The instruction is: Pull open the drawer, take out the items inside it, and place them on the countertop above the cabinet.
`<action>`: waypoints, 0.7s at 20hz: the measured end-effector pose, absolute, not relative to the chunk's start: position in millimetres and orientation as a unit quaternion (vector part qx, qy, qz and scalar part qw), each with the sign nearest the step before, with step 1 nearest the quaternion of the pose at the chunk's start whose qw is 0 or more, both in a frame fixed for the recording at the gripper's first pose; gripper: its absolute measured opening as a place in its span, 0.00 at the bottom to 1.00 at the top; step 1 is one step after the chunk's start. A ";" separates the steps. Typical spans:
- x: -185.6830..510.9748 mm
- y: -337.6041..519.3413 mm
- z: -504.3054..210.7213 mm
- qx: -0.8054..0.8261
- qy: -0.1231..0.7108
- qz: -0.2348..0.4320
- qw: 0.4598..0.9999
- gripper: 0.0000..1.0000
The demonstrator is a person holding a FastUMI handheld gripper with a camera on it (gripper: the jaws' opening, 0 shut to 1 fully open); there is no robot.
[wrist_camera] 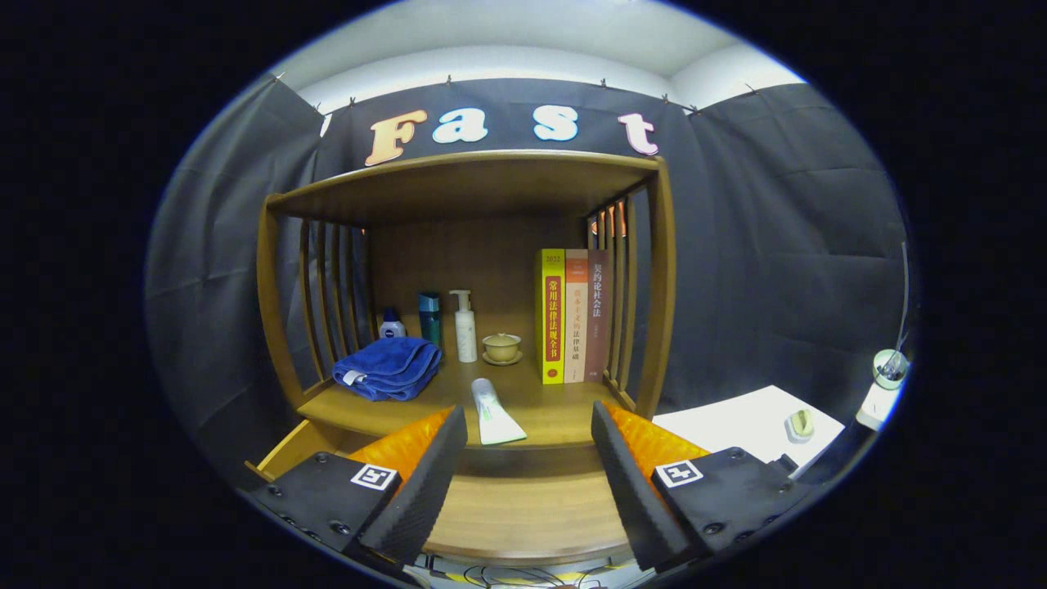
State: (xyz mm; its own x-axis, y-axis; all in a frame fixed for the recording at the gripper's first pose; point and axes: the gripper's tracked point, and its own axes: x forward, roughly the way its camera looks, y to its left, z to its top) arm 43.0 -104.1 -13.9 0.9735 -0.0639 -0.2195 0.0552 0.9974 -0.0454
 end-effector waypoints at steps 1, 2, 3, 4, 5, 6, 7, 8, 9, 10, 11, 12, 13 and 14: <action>33.2 -101.7 -19.6 -0.010 0.112 -0.033 0.993 0.99; 23.7 -99.4 -24.9 -0.005 0.111 -0.037 0.993 0.99; 13.7 -99.5 -28.9 -0.003 0.110 -0.042 0.993 0.99; 4.7 -98.8 -34.6 -0.003 0.109 -0.047 0.993 0.99; -5.4 -96.6 -42.1 -0.003 0.109 -0.052 0.993 0.99; -11.2 -93.1 -51.0 -0.001 0.110 -0.054 0.992 0.99; -18.3 -89.7 -61.9 -0.002 0.112 -0.056 0.992 0.99; -24.7 -88.7 -70.5 -0.009 0.111 -0.061 0.992 0.99; -30.7 -89.2 -77.6 -0.017 0.109 -0.065 0.992 0.99; -34.1 -87.5 -86.4 -0.021 0.109 -0.067 0.992 0.99; -38.7 -80.8 -97.3 -0.020 0.113 -0.063 0.991 0.99; -40.7 -74.8 -108.7 -0.015 0.116 -0.058 0.991 0.99; -42.2 -69.6 -122.0 -0.010 0.125 -0.053 0.991 0.99; -43.4 -64.7 -135.5 -0.007 0.134 -0.048 0.990 0.99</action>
State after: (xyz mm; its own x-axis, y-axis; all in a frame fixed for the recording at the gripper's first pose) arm -43.4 -64.7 -135.5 0.9594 -0.0962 -0.2652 0.0925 0.9954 -0.0263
